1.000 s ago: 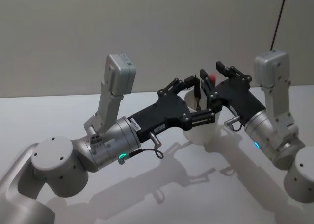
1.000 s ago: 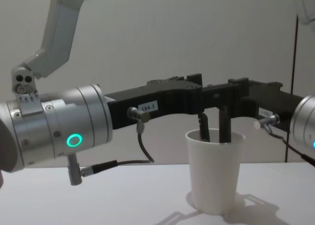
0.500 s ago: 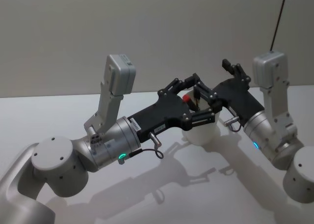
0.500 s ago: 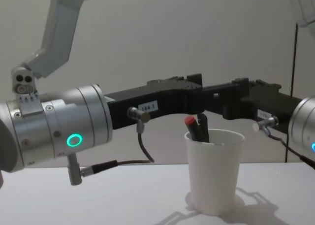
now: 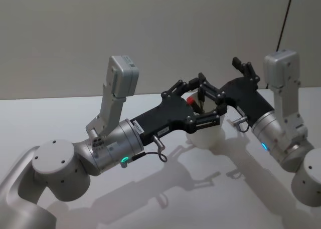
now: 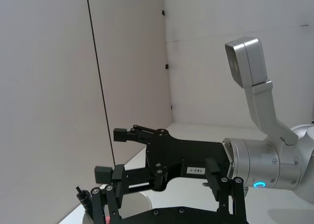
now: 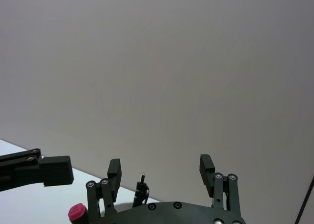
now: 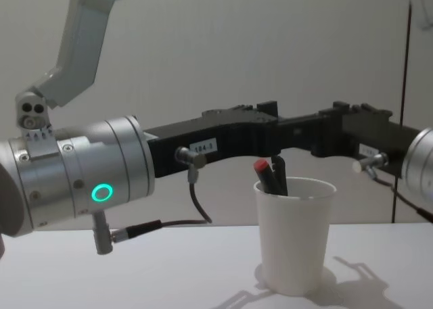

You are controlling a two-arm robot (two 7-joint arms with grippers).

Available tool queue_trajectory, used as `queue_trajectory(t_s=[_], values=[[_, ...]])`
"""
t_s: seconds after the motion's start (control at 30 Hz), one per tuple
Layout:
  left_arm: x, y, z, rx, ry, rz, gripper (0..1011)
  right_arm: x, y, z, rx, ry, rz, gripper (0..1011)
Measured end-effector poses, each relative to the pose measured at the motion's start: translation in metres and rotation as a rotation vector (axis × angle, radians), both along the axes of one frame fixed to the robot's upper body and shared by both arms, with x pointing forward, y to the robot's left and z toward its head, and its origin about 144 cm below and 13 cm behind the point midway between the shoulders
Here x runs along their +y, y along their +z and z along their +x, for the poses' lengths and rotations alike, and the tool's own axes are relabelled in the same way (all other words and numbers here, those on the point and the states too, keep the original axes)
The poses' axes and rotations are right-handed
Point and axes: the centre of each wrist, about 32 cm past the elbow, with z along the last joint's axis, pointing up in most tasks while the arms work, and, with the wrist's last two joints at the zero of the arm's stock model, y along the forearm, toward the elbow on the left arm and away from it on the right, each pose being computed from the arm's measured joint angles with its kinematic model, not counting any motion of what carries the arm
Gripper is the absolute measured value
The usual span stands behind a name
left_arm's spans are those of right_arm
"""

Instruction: Place the pen into the pen holder.

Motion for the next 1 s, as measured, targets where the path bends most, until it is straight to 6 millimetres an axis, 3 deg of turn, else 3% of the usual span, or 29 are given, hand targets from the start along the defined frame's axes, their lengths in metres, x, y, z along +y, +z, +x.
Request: queue_trajectory(t_s=[0.6,1.0], values=[[0.0,0.0,0.0,0.0,0.0,0.0,1001,-0.018,0.012,-0.005,-0.019,-0.062,0.044,1001],[0.0,-0.002,-0.001,-0.001,0.049,0.018,1001,-0.029,0.004,-0.017,0.018,-0.075,0.056,1001]])
